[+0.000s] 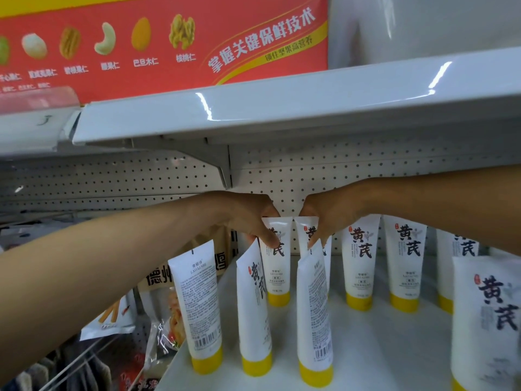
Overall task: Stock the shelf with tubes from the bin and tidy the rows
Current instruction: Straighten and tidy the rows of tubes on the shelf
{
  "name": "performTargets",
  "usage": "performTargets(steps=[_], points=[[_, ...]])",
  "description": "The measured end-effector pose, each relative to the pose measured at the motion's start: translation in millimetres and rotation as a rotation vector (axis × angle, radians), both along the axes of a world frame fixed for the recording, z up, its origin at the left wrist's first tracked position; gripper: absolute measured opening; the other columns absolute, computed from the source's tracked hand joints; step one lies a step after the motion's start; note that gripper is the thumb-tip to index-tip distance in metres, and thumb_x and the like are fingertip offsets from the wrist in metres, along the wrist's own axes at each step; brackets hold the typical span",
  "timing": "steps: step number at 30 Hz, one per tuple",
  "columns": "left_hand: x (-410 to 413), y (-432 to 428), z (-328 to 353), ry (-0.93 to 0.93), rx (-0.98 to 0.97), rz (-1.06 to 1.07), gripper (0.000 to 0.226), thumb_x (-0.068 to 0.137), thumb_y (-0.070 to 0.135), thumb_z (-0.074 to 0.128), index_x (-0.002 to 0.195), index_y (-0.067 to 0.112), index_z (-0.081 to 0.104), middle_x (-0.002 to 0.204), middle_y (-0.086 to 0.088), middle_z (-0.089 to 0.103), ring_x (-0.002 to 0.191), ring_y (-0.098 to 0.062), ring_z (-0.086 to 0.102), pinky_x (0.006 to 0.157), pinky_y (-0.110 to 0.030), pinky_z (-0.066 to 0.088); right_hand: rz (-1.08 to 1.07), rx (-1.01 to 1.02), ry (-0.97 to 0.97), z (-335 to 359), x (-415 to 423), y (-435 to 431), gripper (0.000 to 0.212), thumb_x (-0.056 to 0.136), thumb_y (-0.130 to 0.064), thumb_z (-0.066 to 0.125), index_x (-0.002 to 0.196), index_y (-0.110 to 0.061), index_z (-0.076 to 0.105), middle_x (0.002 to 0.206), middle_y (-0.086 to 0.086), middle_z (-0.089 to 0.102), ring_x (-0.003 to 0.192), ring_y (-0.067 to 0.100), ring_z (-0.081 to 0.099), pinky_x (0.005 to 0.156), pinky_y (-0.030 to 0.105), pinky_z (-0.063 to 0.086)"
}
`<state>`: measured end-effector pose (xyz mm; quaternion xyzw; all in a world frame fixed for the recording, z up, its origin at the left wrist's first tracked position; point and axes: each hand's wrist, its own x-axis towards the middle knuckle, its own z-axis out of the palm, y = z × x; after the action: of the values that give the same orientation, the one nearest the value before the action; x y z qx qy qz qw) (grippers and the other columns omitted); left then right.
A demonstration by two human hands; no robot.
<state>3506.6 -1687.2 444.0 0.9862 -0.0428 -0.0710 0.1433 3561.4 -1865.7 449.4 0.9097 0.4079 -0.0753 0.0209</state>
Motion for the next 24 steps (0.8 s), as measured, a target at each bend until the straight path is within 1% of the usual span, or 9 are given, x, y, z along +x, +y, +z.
performTargets(steps=[1,3,6,8,11,15,18,21,24], points=[[1,0,0,0.031,0.009,0.005,0.039,0.078,0.029,0.080,0.113,0.014,0.069,0.108,0.000,0.073,0.089,-0.013,0.071,0.086,-0.035,0.058,-0.012,0.026,-0.030,0,2,1,0.048,0.069,-0.037,0.083,0.110,-0.020,0.066,0.098,-0.002,0.066,0.087,0.016,0.060,0.080,0.032,0.050],[14,8,-5,0.087,0.005,0.019,0.049,0.062,0.045,0.088,0.103,0.022,0.073,0.106,-0.001,0.074,0.093,-0.021,0.072,0.089,-0.046,0.056,-0.010,0.064,-0.080,-1,6,3,0.051,0.065,-0.040,0.084,0.110,-0.023,0.067,0.098,-0.001,0.064,0.086,0.018,0.057,0.080,0.035,0.049],[36,24,-9,0.063,-0.006,0.031,0.049,0.054,0.051,0.087,0.095,0.031,0.071,0.107,-0.002,0.073,0.102,-0.028,0.069,0.089,-0.051,0.055,0.014,0.064,-0.003,0,8,1,0.022,0.073,-0.036,0.081,0.087,-0.026,0.066,0.084,-0.012,0.066,0.078,0.009,0.061,0.071,0.024,0.048],[8,6,-1,-0.008,0.003,0.032,0.043,0.062,0.047,0.084,0.099,0.031,0.069,0.110,-0.001,0.072,0.102,-0.024,0.069,0.089,-0.047,0.057,0.035,0.078,0.037,5,4,-3,0.017,0.078,-0.034,0.078,0.085,-0.027,0.064,0.083,-0.013,0.068,0.080,0.006,0.063,0.071,0.021,0.051],[-9,-2,6,-0.069,0.003,0.001,0.039,0.080,0.035,0.076,0.115,0.021,0.067,0.112,0.004,0.071,0.103,-0.014,0.067,0.091,-0.034,0.056,0.058,0.147,0.025,12,-2,-9,0.034,0.081,-0.033,0.074,0.110,-0.019,0.065,0.106,-0.007,0.069,0.099,0.010,0.064,0.091,0.029,0.053],[-37,-5,18,-0.234,-0.076,-0.002,0.032,0.085,0.032,0.072,0.116,0.027,0.068,0.107,0.014,0.071,0.100,0.000,0.065,0.095,-0.021,0.049,0.036,0.299,-0.005,23,-17,-22,0.039,0.084,-0.030,0.072,0.121,-0.021,0.061,0.115,-0.009,0.063,0.107,0.008,0.060,0.099,0.026,0.047],[-56,-3,21,-0.413,-0.090,0.013,0.024,0.083,0.032,0.074,0.107,0.028,0.071,0.102,0.014,0.072,0.096,-0.001,0.066,0.089,-0.015,0.049,0.048,0.401,-0.058,28,-34,-31,0.034,0.085,-0.027,0.071,0.118,-0.021,0.062,0.115,-0.009,0.063,0.108,0.007,0.060,0.097,0.023,0.046],[-82,-7,23,-0.624,-0.056,0.004,0.025,0.087,0.031,0.070,0.110,0.022,0.071,0.106,0.010,0.070,0.097,-0.001,0.063,0.077,0.000,0.042,0.066,0.474,-0.162,29,-56,-38,0.031,0.086,-0.028,0.069,0.116,-0.022,0.063,0.111,-0.014,0.062,0.106,0.004,0.058,0.092,0.018,0.043],[-110,-13,22,-0.774,0.013,0.024,0.026,0.091,0.035,0.063,0.114,0.024,0.068,0.116,0.014,0.065,0.098,0.005,0.053,0.078,-0.001,0.034,0.070,0.555,-0.261,28,-80,-45,0.033,0.087,-0.029,0.067,0.119,-0.021,0.062,0.111,-0.015,0.060,0.107,0.003,0.057,0.092,0.016,0.040]])
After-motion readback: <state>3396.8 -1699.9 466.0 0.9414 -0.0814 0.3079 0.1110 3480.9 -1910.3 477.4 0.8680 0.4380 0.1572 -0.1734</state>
